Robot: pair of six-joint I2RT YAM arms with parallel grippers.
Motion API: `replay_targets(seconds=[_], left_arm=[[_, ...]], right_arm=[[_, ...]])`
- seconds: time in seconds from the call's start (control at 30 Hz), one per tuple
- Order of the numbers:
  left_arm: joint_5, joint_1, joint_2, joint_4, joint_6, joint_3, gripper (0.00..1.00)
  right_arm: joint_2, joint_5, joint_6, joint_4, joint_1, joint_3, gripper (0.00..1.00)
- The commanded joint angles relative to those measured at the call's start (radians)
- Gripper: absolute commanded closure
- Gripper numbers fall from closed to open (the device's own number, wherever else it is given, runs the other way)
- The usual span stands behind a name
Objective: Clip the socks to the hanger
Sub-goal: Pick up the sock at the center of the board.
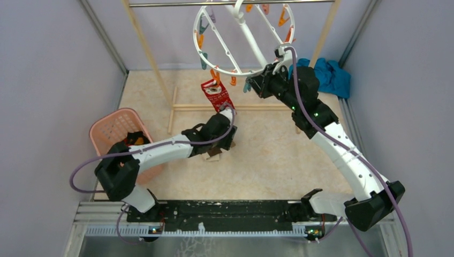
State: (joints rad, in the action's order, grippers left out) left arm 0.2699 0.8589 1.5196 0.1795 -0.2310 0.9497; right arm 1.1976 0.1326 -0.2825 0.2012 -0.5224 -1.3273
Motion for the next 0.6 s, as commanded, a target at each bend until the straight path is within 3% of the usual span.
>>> replay_targets(seconds=[0.0, 0.13, 0.57], left_arm=[[0.135, 0.082, 0.137, 0.053, 0.002, 0.090, 0.34], [0.137, 0.114, 0.228, 0.066, -0.021, 0.127, 0.35], [0.134, 0.113, 0.286, -0.031, -0.014, 0.032, 0.34]], right_arm=[[-0.029, 0.007, 0.012, 0.055, 0.007, 0.011, 1.00], [-0.039, 0.003, 0.018, 0.068, 0.013, 0.010, 1.00], [-0.049, 0.018, 0.012, 0.065, 0.027, 0.030, 1.00]])
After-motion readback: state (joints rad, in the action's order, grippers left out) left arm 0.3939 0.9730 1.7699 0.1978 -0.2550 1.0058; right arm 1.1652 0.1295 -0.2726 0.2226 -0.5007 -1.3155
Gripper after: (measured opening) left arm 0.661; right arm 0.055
